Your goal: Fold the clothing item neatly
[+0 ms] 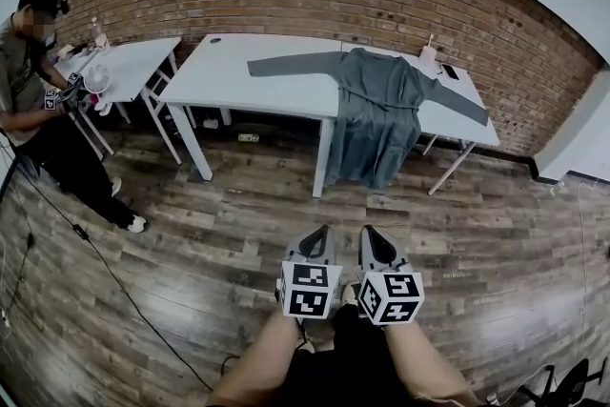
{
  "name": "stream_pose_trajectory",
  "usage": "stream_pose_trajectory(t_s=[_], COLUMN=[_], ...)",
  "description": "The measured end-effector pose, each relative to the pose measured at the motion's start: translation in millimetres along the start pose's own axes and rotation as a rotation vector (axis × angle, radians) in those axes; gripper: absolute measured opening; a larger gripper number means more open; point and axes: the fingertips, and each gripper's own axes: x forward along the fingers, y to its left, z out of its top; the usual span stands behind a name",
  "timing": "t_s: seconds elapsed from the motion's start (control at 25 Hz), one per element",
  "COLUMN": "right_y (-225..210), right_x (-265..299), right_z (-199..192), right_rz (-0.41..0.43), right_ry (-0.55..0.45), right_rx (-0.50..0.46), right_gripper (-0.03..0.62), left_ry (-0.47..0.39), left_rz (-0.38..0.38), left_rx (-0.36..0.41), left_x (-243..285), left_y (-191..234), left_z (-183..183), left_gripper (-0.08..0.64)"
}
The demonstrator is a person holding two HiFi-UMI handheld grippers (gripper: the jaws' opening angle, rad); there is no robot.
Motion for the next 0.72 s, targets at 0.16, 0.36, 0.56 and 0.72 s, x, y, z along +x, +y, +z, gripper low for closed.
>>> stream_pose_trajectory(t_s=[0.16,0.36,0.56,0.72], right_y=[-29,-74,-137,-184], right_x=[37,87,133,163], right_z=[11,44,75,93], right_rz=[-0.029,-0.02,0.002,0.016], right_ry=[-0.019,-0.063,-0.079,-0.094], right_rx=[0.024,0.016,0.017,0.03], right_gripper=[0.002,0.002,0.002,0.002], left_ry=[0.009,-0.005,-0.018,-0.007], left_rz=[-0.024,-0.043,-0.033,-0.033], left_rx=[0.035,0.068,0.069,0.1], left_x=[40,106,176,231], left_y=[1,-5,-22,-40], left_z=[17,57,97,119], left_gripper=[-0.012,-0.012,-0.012,-0.012])
